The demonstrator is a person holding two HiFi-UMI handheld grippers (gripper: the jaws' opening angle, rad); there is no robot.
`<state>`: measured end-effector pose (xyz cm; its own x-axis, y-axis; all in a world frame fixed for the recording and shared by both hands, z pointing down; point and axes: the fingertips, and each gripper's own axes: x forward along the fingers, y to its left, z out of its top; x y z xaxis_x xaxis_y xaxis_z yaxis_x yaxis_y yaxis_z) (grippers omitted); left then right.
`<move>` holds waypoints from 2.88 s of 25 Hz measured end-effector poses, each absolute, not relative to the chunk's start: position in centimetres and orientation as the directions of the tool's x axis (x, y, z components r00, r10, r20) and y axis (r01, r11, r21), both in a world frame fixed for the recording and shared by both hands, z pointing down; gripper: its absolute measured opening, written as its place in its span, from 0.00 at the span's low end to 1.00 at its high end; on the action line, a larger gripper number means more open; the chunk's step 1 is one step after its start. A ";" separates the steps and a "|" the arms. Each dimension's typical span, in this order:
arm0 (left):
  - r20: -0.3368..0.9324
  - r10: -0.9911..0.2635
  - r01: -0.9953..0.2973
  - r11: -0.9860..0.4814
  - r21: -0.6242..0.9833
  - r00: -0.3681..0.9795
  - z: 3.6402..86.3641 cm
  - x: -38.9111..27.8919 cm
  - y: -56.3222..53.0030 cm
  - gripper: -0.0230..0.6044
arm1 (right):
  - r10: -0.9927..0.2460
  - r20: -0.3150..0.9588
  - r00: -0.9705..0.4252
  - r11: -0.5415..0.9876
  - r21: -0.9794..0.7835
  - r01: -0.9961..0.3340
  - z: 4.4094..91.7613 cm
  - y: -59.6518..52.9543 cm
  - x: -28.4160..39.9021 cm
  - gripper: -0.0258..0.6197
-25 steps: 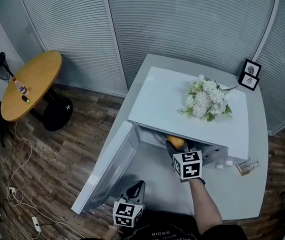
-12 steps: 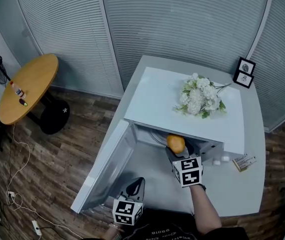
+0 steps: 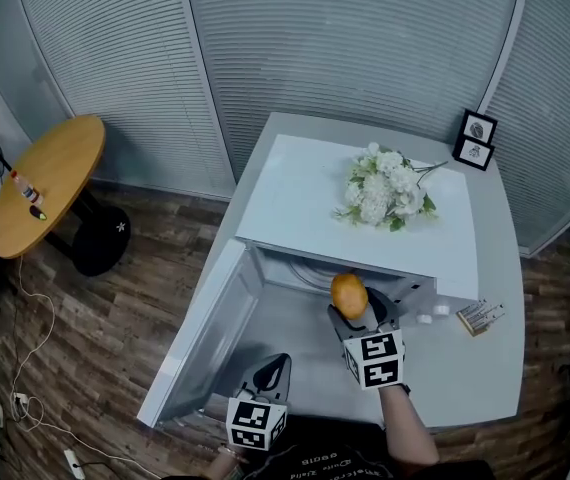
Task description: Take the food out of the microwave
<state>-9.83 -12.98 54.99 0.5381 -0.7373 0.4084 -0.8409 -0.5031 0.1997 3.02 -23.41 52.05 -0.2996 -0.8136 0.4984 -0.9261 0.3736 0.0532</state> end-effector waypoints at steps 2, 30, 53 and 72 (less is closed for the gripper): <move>0.409 -0.736 -0.840 -0.505 0.197 0.539 55.1 -9.7 -13.0 0.05 | -0.817 0.498 -0.292 0.360 0.044 -0.932 52.3 -22.8 3.2 0.55; 0.346 -0.762 -0.835 -0.521 0.174 0.547 53.0 -6.7 -13.0 0.05 | -0.849 0.478 -0.225 0.285 0.054 -0.957 52.4 -13.6 7.5 0.55; 0.330 -0.753 -0.820 -0.547 0.168 0.570 53.0 -5.4 -13.1 0.05 | -0.887 0.444 -0.129 0.157 0.028 -0.987 53.3 -10.3 10.3 0.55; 0.332 -0.766 -0.833 -0.528 0.164 0.551 53.0 -5.9 -12.5 0.05 | -0.892 0.428 -0.147 0.177 0.033 -0.984 53.1 -10.3 10.2 0.54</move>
